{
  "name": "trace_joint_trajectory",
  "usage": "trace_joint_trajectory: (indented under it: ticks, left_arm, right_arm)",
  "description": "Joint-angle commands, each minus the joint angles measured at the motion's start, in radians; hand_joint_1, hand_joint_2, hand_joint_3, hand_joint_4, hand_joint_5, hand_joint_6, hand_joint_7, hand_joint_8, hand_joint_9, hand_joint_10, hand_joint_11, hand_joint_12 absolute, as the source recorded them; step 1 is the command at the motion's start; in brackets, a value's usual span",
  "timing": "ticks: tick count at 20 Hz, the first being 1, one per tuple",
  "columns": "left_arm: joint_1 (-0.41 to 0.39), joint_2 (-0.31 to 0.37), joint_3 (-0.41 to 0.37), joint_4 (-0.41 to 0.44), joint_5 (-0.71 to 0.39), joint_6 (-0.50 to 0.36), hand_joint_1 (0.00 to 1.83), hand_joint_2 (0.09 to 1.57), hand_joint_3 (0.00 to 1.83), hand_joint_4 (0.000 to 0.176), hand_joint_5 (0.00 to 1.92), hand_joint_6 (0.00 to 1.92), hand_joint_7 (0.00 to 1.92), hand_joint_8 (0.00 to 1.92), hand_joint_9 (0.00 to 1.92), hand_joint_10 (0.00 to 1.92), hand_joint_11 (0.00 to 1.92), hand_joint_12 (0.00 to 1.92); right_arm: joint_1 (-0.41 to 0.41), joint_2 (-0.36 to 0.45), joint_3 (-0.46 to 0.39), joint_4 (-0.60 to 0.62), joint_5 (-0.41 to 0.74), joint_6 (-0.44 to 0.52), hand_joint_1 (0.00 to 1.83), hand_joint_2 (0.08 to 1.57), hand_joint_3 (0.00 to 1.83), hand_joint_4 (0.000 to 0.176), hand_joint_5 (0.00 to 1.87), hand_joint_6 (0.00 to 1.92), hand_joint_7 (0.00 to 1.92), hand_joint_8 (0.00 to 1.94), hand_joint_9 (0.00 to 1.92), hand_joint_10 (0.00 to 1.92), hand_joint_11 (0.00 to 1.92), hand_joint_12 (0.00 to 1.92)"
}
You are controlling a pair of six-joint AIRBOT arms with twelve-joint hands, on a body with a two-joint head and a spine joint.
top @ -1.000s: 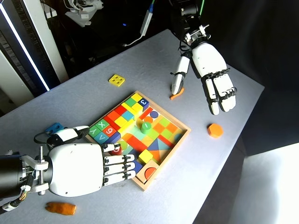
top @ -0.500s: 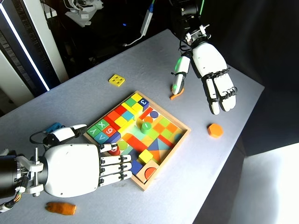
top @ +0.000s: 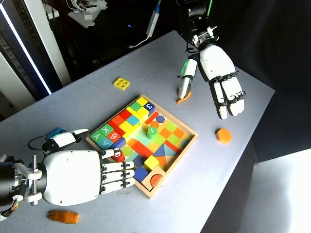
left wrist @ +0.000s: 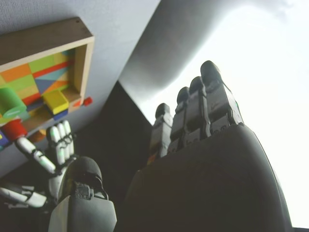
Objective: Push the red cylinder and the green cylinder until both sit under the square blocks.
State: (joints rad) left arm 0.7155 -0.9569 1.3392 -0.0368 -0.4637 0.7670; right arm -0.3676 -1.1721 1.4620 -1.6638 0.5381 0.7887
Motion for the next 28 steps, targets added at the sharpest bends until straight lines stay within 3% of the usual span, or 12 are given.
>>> trace_joint_trajectory:
  ticks: [1,6,8,10,13,15,17,19,22,23,26,28]
  left_arm:
    - [-0.009,0.006,0.007,-0.014,-0.116,0.002,0.00,1.08,0.00,0.136,0.03,0.00,0.00,0.00,0.01,0.00,0.00,0.35]
    - [-0.008,0.006,0.007,-0.014,-0.116,0.002,0.00,1.07,0.00,0.140,0.04,0.00,0.00,0.00,0.00,0.00,0.00,0.26]
    - [-0.007,0.006,0.007,-0.014,-0.116,0.002,0.00,1.06,0.00,0.152,0.04,0.00,0.00,0.00,0.00,0.00,0.00,0.24]
    - [-0.006,0.006,0.007,-0.016,-0.116,0.002,0.00,1.08,0.00,0.140,0.04,0.00,0.00,0.00,0.00,0.00,0.00,0.23]
    - [-0.004,0.006,0.007,-0.018,-0.118,0.002,0.00,1.11,0.00,0.152,0.02,0.00,0.00,0.00,0.01,0.00,0.00,0.31]
    - [-0.003,0.006,0.007,-0.018,-0.119,0.002,0.01,1.11,0.00,0.146,0.04,0.00,0.00,0.00,0.00,0.00,0.00,0.37]
    - [0.000,0.006,0.007,-0.022,-0.120,0.002,0.01,1.10,0.00,0.151,0.04,0.00,0.00,0.00,0.00,0.00,0.00,0.33]
    - [0.004,0.007,0.006,-0.026,-0.123,0.002,0.02,1.07,0.00,0.156,0.04,0.00,0.00,0.00,0.00,0.00,0.00,0.30]
    - [0.004,0.011,0.005,-0.027,-0.125,0.002,0.02,1.07,0.00,0.149,0.04,0.00,0.00,0.00,0.00,0.00,0.00,0.28]
    - [0.004,0.012,0.004,-0.028,-0.126,0.002,0.02,1.08,0.00,0.131,0.03,0.00,0.00,0.00,0.00,0.00,0.00,0.27]
    - [0.004,0.012,0.004,-0.030,-0.127,0.003,0.00,1.08,0.00,0.106,0.03,0.00,0.00,0.00,0.00,0.00,0.00,0.25]
    - [0.002,0.012,0.004,-0.031,-0.126,0.008,0.00,1.09,0.00,0.107,0.02,0.00,0.00,0.00,0.00,0.00,0.00,0.34]
  right_arm:
    - [-0.002,0.009,-0.004,0.028,0.019,0.003,0.16,1.07,0.00,0.169,0.52,0.01,0.00,0.00,0.00,0.00,0.01,0.01]
    - [-0.003,0.009,-0.005,0.028,0.020,0.003,0.19,1.07,0.00,0.171,0.51,0.00,0.00,0.00,0.00,0.00,0.01,0.01]
    - [-0.002,0.009,-0.005,0.028,0.020,0.003,0.19,1.07,0.00,0.175,0.51,0.00,0.00,0.00,0.00,0.00,0.01,0.01]
    - [0.004,0.009,-0.005,0.028,0.019,0.003,0.18,1.07,0.00,0.175,0.52,0.00,0.00,0.00,0.00,0.00,0.01,0.01]
    - [0.016,0.011,-0.005,0.028,0.019,0.001,0.14,1.08,0.00,0.176,0.50,0.00,0.00,0.00,0.00,0.00,0.01,0.01]
    - [0.024,0.015,-0.005,0.028,0.019,0.000,0.16,1.08,0.00,0.159,0.51,0.00,0.00,0.00,0.00,0.00,0.01,0.02]
    - [0.031,0.017,-0.005,0.029,0.019,-0.001,0.15,1.07,0.00,0.167,0.52,0.00,0.00,0.00,0.00,0.00,0.03,0.03]
    - [0.046,0.022,-0.008,0.029,0.017,-0.007,0.16,1.07,0.00,0.154,0.52,0.00,0.00,0.00,0.00,0.00,0.01,0.02]
    - [0.073,0.032,-0.019,0.030,0.013,-0.022,0.17,1.06,0.00,0.143,0.53,0.01,0.00,0.00,0.00,0.00,0.01,0.03]
    - [0.080,0.034,-0.022,0.035,0.012,-0.031,0.18,1.06,0.00,0.142,0.53,0.01,0.00,0.00,0.00,0.00,0.01,0.03]
    - [0.084,0.036,-0.024,0.093,0.015,-0.074,0.20,1.05,0.00,0.138,0.54,0.01,0.00,0.00,0.00,0.00,0.01,0.04]
    - [0.085,0.035,-0.027,0.115,0.015,-0.093,0.20,1.05,0.00,0.133,0.54,0.00,0.00,0.00,0.00,0.00,0.00,0.04]
